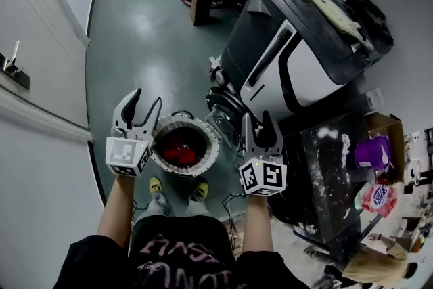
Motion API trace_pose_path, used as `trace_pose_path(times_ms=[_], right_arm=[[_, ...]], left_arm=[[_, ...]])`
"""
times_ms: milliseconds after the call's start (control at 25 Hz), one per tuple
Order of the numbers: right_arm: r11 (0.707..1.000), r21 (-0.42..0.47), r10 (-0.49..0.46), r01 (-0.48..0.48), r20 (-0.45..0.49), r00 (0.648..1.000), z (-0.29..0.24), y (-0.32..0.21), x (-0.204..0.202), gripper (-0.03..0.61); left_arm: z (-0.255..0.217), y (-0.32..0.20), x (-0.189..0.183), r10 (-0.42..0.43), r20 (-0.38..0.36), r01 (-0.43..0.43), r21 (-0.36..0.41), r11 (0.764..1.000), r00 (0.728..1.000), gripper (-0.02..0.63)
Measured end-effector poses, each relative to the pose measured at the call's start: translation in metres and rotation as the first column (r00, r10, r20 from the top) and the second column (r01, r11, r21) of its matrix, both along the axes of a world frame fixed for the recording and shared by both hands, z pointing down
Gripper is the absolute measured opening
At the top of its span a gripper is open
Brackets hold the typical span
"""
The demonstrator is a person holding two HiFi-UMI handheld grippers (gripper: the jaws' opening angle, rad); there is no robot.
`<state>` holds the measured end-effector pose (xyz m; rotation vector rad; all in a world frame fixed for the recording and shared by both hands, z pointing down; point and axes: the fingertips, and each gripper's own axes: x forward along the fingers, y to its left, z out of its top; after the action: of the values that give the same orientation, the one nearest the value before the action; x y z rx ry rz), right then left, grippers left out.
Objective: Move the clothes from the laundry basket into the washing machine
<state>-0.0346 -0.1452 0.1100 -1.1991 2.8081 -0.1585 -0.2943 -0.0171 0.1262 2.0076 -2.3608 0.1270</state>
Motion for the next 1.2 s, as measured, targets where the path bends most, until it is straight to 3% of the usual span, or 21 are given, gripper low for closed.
trace_pose_path(times_ms=[120,240,560,960,1200], right_arm=[[1.0,-0.003,-0.02,0.02,0.006,1.0,0.004,-0.004,-0.005,0.269],[0.999,-0.013,-0.053,0.053,-0.003,0.999,0.008,-0.006,-0.009,0.301],[0.989,-0.069,-0.129,0.127,-0.022,0.991,0.041,-0.008,-0.027,0.302],[0.967,-0.242,-0.102,0.075,-0.101,0.99,0.151,0.003,-0.052,0.302],[0.929,-0.368,-0.094,0.036,-0.143,0.985,0.236,0.017,-0.066,0.301]], left_arm=[[0.003,0.002,-0.004,-0.007,-0.001,0.007,-0.008,1.0,1.0,0.303],[0.004,0.002,-0.002,-0.013,-0.006,0.013,-0.013,1.0,1.0,0.314],[0.031,-0.005,0.002,-0.028,-0.011,0.027,-0.072,0.997,1.0,0.318],[0.146,-0.006,-0.017,0.063,-0.068,-0.078,-0.253,0.964,0.996,0.317],[0.229,-0.006,-0.025,0.112,-0.124,-0.15,-0.364,0.919,0.986,0.318]])
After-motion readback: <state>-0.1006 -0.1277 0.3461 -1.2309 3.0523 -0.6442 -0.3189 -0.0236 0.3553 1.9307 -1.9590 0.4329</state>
